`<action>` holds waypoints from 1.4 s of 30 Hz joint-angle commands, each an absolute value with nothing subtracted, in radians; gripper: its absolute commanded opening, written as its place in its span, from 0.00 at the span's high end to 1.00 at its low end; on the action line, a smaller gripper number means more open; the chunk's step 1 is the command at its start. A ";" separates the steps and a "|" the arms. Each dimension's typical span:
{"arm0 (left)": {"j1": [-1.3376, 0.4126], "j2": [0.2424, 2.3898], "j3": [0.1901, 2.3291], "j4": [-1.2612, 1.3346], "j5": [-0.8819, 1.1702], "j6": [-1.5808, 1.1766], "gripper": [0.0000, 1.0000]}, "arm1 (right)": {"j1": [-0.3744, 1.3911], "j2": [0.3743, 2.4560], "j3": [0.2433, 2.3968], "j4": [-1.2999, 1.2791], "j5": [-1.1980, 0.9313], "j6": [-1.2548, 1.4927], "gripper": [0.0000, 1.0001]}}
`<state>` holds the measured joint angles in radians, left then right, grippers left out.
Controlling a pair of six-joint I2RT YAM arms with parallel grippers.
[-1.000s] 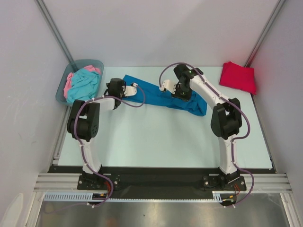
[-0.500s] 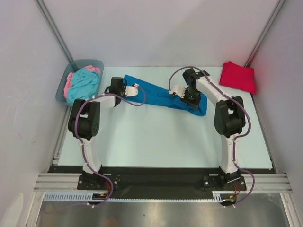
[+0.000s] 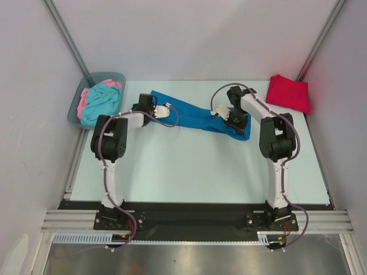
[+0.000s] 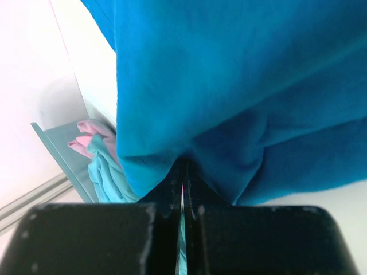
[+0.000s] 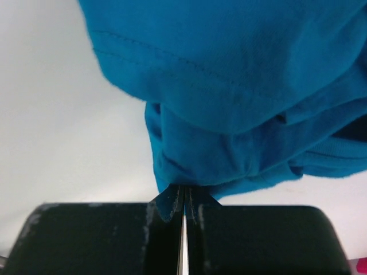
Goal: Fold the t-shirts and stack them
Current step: Flatten the tshirt out
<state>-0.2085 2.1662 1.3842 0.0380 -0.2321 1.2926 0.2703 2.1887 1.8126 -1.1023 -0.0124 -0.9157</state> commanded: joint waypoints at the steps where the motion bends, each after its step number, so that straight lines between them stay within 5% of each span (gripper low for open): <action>1: -0.219 2.175 1.436 0.035 -0.215 1.318 1.00 | 0.253 2.215 1.853 -1.081 0.000 -0.902 1.00; 29: -0.250 2.408 1.701 -0.069 -0.282 1.338 1.00 | 0.164 2.424 2.011 -0.747 0.158 -0.953 1.00; 42: -0.250 2.528 1.888 -0.091 -0.409 1.324 1.00 | 0.107 2.648 2.256 -0.631 0.258 -0.976 1.00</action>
<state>-0.2489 2.4863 1.8412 -0.0521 -0.3771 1.3361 0.1452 2.5435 2.2379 -0.7574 0.2214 -0.9466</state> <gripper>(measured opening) 0.006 0.009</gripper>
